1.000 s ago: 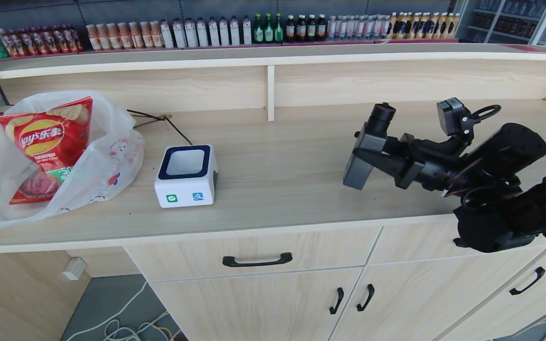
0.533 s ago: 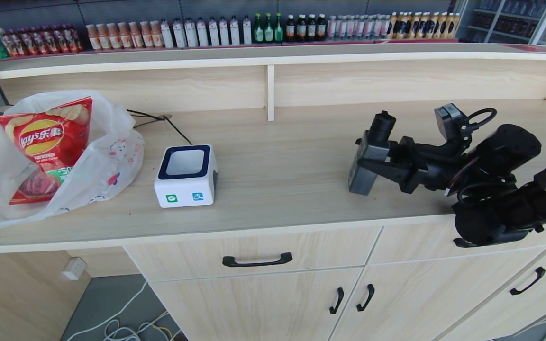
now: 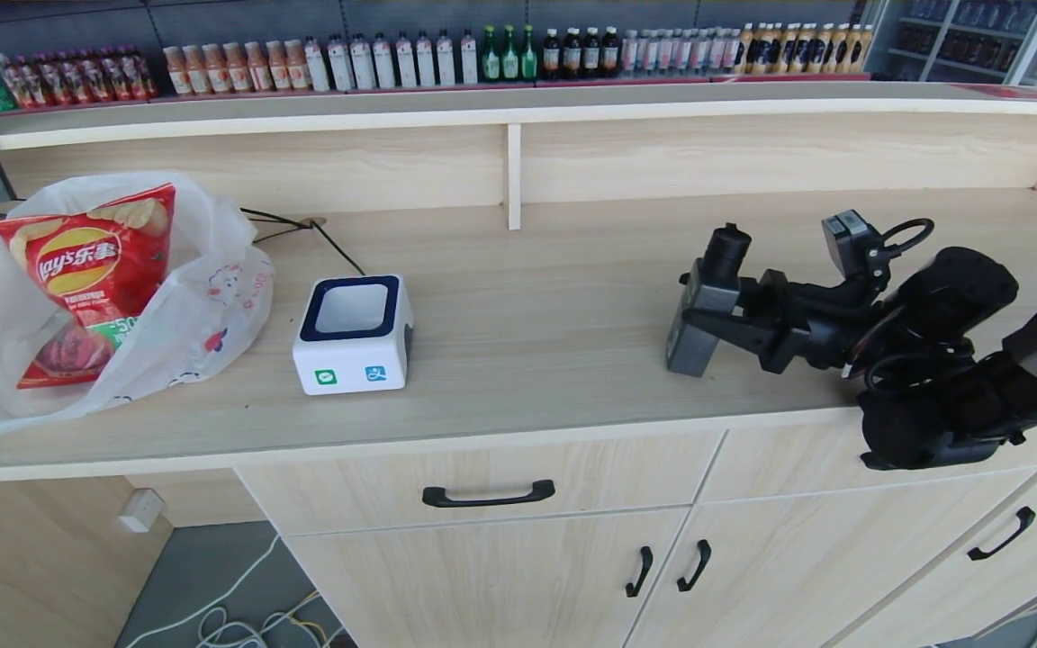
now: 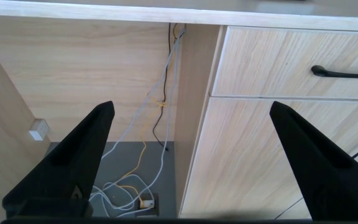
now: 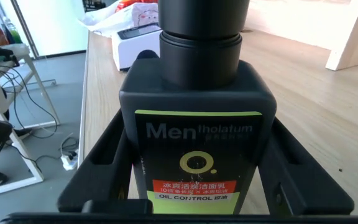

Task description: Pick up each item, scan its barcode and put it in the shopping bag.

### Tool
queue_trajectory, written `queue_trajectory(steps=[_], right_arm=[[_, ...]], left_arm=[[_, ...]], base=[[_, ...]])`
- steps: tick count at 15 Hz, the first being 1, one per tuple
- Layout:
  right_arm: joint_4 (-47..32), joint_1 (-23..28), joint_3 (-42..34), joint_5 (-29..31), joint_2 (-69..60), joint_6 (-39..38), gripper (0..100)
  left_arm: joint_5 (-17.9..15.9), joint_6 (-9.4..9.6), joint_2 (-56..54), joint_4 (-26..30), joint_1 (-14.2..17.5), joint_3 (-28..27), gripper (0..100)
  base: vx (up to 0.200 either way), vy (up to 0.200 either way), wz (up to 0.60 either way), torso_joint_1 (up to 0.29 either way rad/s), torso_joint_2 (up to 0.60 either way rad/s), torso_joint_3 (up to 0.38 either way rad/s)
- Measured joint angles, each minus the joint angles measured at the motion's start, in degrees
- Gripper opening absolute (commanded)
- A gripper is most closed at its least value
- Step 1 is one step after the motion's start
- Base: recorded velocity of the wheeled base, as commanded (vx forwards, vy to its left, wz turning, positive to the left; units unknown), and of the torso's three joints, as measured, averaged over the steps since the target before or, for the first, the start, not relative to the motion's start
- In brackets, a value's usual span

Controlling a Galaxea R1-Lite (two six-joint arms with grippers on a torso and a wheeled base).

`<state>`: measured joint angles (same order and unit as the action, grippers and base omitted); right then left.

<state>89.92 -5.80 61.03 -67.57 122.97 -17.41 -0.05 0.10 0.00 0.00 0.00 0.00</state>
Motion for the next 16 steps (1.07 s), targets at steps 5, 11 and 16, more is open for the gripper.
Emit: queue_trajectory(steps=[5,11,16], right_arm=[[0.3,0.3,0.7,-1.5,1.2,0.2,0],[0.0,0.7,3.3,-1.9,3.1,0.6,0],[-0.1,2.1,5.6,-2.0,4.6,0.3,100]], left_arm=[[0.0,0.0,0.0,0.0,0.0,0.0,100],[0.0,0.0,0.0,0.0,0.0,0.0,100],[0.0,0.0,0.0,0.0,0.0,0.0,100]], base=[[0.0,0.0,0.0,0.0,0.0,0.0],[0.0,0.0,0.0,0.0,0.0,0.0],[0.0,0.0,0.0,0.0,0.0,0.0]])
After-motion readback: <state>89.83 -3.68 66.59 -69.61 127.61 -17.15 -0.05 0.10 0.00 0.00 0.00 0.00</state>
